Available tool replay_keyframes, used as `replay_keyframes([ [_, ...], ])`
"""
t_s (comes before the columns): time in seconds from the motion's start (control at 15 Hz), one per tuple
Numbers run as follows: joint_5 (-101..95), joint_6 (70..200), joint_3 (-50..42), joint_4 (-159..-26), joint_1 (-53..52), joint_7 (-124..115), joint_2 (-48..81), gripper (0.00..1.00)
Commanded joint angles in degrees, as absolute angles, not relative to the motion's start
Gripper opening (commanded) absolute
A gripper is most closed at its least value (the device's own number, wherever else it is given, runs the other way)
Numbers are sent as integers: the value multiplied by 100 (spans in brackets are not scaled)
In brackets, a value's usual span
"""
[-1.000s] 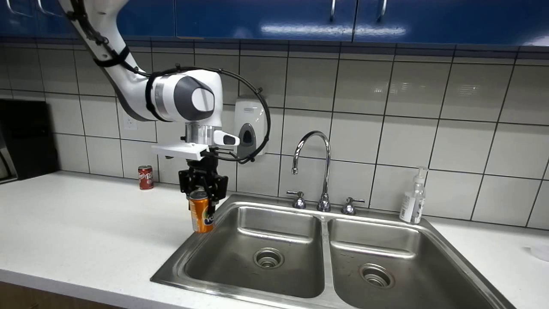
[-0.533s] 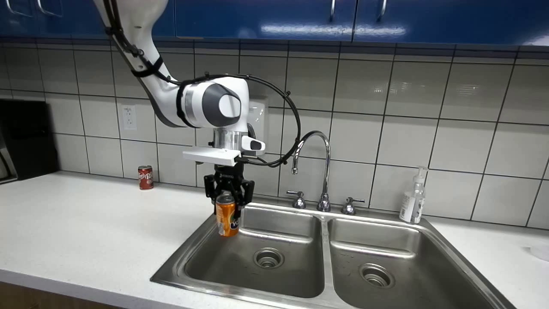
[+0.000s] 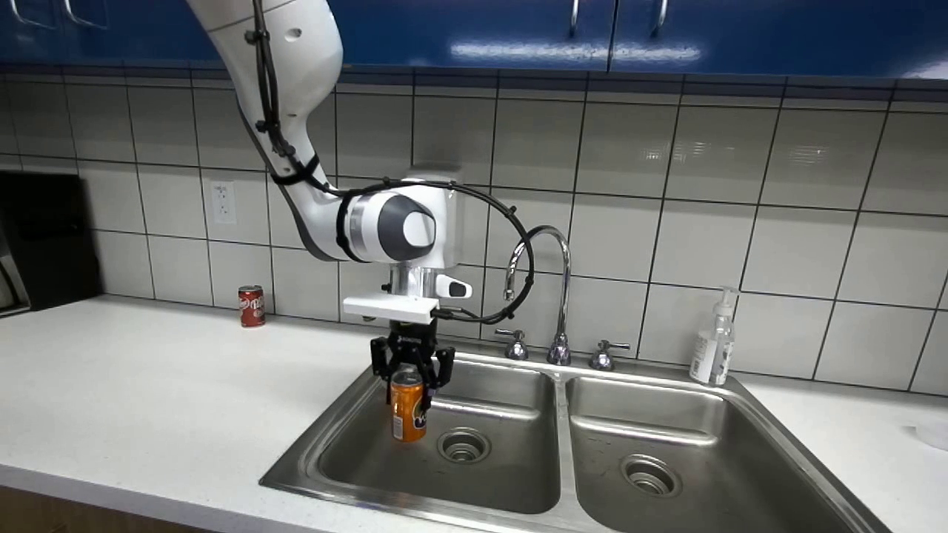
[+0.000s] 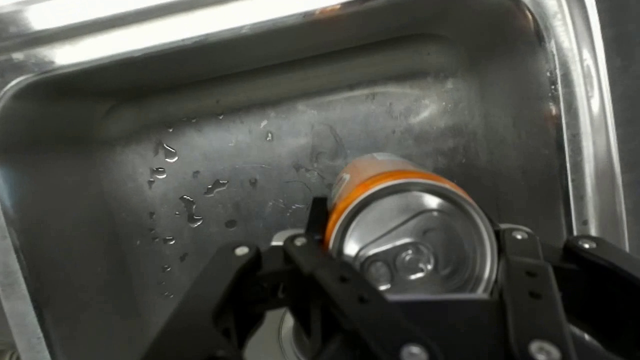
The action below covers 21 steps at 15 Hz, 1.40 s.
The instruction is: Put the can inside the sink
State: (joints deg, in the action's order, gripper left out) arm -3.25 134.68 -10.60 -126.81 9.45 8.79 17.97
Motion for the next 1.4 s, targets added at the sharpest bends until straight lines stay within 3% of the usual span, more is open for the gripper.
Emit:
replay_keyframes([
  [0.0, -309, 13476, -948, -12217, 1109, 1099, 2436, 39],
  [0.8, -319, 13670, -746, -11284, 1293, 1290, 4161, 39],
  [1.33, -334, 13570, -698, -11166, 1339, 1426, 4233, 39],
])
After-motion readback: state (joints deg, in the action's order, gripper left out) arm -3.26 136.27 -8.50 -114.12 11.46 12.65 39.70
